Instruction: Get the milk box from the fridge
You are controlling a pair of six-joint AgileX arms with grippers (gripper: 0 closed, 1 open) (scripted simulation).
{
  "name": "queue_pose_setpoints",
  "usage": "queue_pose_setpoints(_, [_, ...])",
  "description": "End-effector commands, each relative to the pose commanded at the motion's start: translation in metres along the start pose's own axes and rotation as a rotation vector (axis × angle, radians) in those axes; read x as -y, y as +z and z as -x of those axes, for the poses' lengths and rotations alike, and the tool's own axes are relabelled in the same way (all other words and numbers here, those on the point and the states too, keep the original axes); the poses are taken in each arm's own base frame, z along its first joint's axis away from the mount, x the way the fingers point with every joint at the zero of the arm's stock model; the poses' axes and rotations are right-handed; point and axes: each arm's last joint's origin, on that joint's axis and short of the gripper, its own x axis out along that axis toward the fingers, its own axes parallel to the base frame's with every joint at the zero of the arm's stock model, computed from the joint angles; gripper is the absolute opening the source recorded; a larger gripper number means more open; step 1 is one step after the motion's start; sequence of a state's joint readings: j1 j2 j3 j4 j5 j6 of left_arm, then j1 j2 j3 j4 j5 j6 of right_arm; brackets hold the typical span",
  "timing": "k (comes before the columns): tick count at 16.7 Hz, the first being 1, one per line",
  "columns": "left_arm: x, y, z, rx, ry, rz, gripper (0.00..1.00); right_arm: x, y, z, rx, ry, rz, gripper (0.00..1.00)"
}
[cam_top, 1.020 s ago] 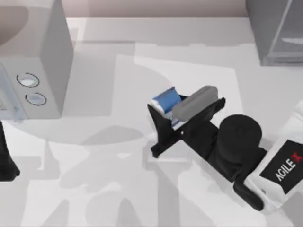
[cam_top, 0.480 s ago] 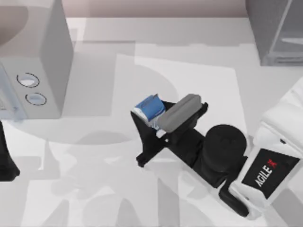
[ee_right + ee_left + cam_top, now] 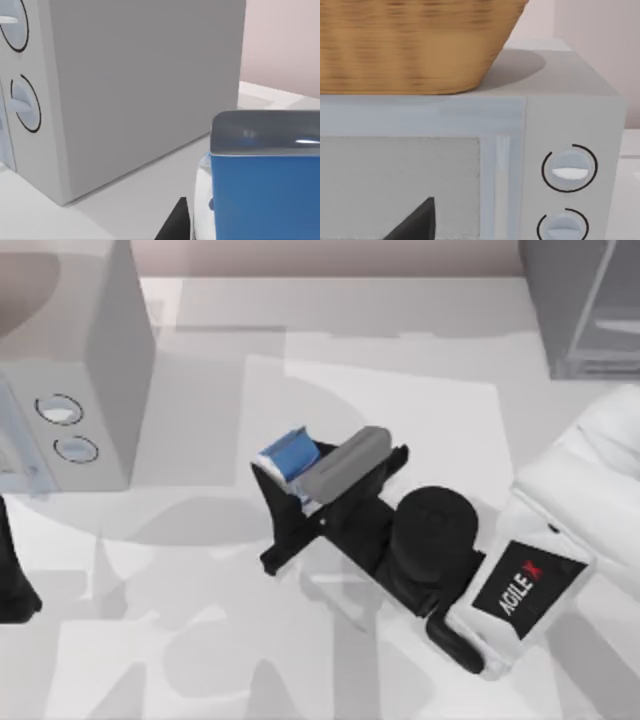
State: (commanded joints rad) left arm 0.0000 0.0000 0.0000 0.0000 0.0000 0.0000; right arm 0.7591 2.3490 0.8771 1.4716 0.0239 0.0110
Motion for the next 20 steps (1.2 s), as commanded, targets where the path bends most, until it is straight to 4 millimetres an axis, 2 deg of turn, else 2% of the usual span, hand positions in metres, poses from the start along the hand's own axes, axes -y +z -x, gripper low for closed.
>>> queue_pose_setpoints(3, [0.0,0.0,0.0,0.0,0.0,0.0,1.0,-0.001,-0.005,-0.024,0.008,0.003,-0.002,0.0])
queue_pose_setpoints(8, [0.0,0.0,0.0,0.0,0.0,0.0,1.0,-0.001,-0.007,-0.029,0.006,0.003,-0.002,0.0])
queue_pose_setpoints(20, [0.0,0.0,0.0,0.0,0.0,0.0,1.0,-0.001,-0.007,-0.029,0.006,0.003,-0.002,0.9])
